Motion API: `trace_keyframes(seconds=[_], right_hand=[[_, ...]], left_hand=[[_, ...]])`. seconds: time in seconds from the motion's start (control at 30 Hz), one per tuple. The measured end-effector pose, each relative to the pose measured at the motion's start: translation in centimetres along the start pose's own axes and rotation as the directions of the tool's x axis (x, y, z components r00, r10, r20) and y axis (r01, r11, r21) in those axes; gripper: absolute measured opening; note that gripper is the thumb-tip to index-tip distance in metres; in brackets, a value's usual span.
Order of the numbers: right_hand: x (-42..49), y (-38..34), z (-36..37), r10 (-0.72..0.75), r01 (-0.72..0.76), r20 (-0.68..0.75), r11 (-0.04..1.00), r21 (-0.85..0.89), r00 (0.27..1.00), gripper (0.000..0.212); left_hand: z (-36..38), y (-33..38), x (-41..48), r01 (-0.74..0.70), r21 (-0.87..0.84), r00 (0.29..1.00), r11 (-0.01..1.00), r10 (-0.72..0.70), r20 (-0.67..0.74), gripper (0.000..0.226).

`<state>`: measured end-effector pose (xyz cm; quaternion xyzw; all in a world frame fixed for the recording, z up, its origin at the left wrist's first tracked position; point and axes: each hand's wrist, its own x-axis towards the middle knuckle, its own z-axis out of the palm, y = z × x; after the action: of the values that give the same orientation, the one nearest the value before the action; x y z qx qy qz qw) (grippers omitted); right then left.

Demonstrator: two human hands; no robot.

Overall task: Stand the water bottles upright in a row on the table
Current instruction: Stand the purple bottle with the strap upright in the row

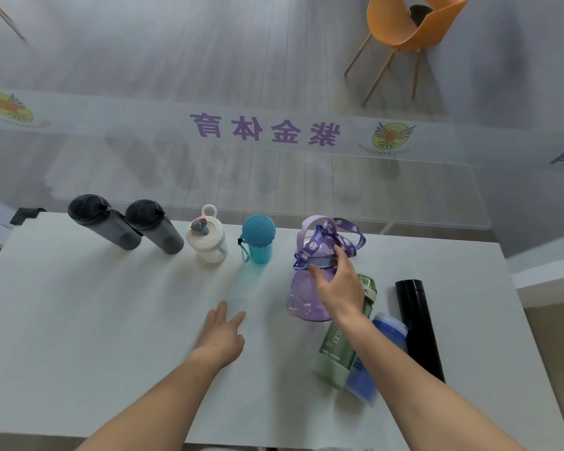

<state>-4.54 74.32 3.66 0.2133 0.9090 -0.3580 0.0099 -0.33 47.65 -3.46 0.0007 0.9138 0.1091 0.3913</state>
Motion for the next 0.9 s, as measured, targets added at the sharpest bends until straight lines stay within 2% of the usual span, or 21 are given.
trace_keyframes(seconds=[0.1,0.2,0.3,0.43,0.5,0.57,0.77,0.9], right_hand=[[-0.2,0.7,0.0,-0.064,0.064,-0.064,0.998,0.009,0.996,0.059],[-0.8,1.1,0.4,-0.136,0.143,0.065,0.982,-0.120,0.989,0.061],[-1.6,0.9,1.8,-0.135,0.162,0.189,0.977,-0.135,0.973,0.065],[-1.8,0.1,2.9,-0.106,0.128,0.223,0.988,-0.087,0.969,0.048],[-1.8,-0.1,3.1,-0.062,0.081,0.233,0.994,-0.075,0.970,0.041],[-1.7,-0.4,3.0,0.030,-0.029,0.215,1.000,-0.009,0.976,0.037],[0.2,-1.5,2.8,0.247,-0.273,0.292,0.961,0.048,0.924,0.066],[1.5,-2.2,3.1,0.315,-0.339,0.330,0.941,0.017,0.890,0.089]], left_hand=[[0.0,0.1,-0.1,0.010,0.003,1.000,1.000,-0.010,0.006,0.065],[-0.4,0.8,-0.2,0.007,-0.003,1.000,1.000,-0.007,-0.031,0.064],[-0.9,2.5,0.2,-0.084,-0.165,0.989,0.983,0.061,-0.136,0.060],[-1.2,3.9,0.9,-0.063,-0.385,0.982,0.921,-0.011,-0.189,0.044],[-1.4,4.3,0.8,-0.071,-0.424,0.984,0.903,-0.006,-0.178,0.050],[-1.6,4.5,0.8,-0.088,-0.412,0.985,0.907,0.016,-0.174,0.057],[-2.2,4.3,0.6,-0.065,-0.391,0.993,0.918,0.023,-0.112,0.052],[-3.1,4.5,0.5,-0.054,-0.528,0.986,0.848,-0.038,-0.162,0.052]])
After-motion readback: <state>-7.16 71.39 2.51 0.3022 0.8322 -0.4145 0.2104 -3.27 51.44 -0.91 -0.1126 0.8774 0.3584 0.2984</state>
